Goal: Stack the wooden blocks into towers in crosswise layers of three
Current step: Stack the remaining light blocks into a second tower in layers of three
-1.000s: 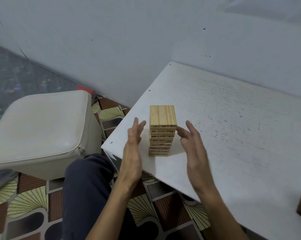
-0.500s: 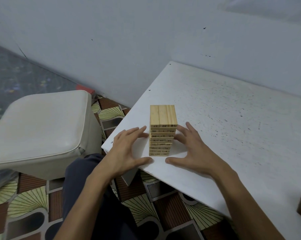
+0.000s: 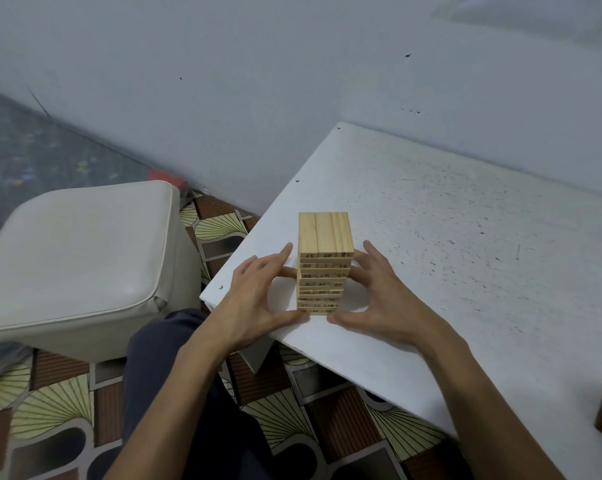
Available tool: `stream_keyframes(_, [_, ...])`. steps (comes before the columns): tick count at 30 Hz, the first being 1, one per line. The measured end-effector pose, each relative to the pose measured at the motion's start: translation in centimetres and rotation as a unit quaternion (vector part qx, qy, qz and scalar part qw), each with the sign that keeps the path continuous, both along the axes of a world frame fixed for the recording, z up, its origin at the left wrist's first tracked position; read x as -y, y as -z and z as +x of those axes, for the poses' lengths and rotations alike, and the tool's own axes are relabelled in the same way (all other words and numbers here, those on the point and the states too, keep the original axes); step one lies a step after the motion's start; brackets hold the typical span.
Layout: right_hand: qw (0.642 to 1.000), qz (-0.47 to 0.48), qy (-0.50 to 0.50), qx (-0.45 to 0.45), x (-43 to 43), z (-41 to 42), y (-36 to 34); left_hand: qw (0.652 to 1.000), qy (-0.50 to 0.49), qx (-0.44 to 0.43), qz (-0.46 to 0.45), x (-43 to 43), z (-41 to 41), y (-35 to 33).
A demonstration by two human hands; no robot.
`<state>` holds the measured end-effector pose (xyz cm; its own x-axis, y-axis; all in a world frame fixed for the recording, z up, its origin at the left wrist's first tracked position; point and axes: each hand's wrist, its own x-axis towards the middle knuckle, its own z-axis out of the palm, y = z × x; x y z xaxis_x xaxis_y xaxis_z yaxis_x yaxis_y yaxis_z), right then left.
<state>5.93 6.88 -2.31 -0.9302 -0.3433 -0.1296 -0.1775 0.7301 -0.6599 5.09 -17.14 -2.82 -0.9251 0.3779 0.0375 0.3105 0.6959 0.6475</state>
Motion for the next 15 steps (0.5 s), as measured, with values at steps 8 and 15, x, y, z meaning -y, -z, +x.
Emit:
stream_keyframes(8, [1.000,0.013,-0.002,-0.021,-0.3,-0.4,0.2,1.000,0.009,-0.023,0.000,-0.3,-0.6,0.5])
stream_keyframes(15, [0.999,0.021,0.017,-0.024,-1.3,-0.6,0.1,0.999,0.031,-0.034,0.001,-1.3,-1.8,0.4])
